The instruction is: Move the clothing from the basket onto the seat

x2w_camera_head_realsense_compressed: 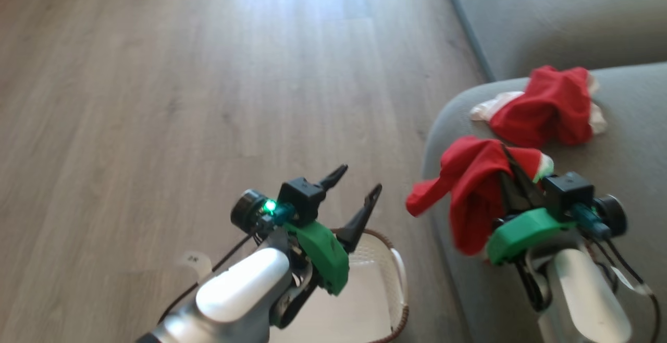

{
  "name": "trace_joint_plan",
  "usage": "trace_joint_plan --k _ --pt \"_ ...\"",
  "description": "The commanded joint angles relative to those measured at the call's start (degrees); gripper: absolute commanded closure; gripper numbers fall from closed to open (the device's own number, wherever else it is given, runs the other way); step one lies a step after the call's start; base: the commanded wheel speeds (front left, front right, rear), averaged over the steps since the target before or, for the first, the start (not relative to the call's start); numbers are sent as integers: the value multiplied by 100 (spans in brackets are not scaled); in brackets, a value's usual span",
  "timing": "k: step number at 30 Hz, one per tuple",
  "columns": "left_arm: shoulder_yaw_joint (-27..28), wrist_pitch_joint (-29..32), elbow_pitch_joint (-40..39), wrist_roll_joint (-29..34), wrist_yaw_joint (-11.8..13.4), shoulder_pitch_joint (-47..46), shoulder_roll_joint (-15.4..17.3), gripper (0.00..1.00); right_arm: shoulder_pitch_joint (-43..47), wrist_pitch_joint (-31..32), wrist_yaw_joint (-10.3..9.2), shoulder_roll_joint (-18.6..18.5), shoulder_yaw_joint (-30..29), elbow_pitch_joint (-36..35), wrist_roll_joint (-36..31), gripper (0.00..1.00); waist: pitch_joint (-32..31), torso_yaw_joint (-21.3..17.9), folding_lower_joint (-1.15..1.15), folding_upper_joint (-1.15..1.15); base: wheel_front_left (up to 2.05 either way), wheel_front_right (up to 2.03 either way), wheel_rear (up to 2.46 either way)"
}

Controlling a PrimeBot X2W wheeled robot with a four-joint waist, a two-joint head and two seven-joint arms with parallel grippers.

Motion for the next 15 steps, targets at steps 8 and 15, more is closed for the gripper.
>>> trace_joint_plan --k 8,15 --pt "108 -210 -237 7 79 -62 12 0 64 -37 -2 -17 -179 -718 -221 100 212 -871 0 0 0 0 0" --pt "92 -306 -225 27 91 -56 -65 0 38 14 -2 -78 -111 -870 -180 100 411 -1366 0 0 0 0 0"
